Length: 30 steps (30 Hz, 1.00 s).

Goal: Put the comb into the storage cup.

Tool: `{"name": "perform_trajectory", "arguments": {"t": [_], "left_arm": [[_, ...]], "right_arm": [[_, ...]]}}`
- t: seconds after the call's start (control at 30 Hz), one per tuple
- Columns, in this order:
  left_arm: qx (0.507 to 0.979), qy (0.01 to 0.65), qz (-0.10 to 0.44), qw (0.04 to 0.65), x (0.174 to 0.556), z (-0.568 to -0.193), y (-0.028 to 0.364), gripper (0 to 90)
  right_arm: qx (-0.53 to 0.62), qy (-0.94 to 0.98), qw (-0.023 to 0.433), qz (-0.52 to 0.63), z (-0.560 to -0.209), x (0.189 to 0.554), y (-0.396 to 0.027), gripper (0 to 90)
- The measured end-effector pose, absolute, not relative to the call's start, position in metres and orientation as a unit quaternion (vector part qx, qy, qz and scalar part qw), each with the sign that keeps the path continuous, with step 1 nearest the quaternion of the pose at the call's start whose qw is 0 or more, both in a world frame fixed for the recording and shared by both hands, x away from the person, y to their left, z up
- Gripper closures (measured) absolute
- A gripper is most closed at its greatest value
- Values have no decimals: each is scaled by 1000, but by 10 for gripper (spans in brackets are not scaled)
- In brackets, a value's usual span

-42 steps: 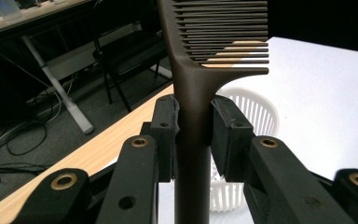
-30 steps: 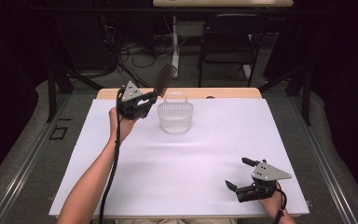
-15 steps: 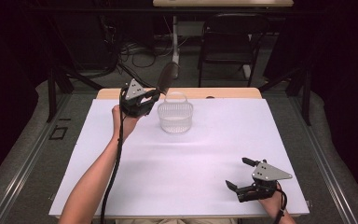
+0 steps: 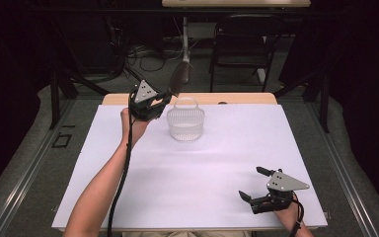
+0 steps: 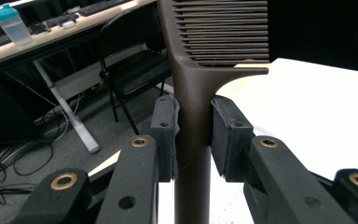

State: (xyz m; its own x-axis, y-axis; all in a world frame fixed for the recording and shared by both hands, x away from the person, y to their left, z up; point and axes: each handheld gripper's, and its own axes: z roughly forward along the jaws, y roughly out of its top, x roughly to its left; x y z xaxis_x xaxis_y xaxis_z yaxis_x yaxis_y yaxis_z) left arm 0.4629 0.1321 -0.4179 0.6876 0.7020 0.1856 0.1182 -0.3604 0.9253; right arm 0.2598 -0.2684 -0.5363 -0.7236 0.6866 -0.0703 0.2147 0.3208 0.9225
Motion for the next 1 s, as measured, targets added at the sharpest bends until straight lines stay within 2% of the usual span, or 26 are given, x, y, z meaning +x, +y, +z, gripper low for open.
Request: {"name": "perform_trajectory", "arguments": {"t": [1.0], "left_arm": [[771,247,298,505,469,-416,118,723]], "right_arm": [[290,778,233,506,-536,260,-269,0]]}}
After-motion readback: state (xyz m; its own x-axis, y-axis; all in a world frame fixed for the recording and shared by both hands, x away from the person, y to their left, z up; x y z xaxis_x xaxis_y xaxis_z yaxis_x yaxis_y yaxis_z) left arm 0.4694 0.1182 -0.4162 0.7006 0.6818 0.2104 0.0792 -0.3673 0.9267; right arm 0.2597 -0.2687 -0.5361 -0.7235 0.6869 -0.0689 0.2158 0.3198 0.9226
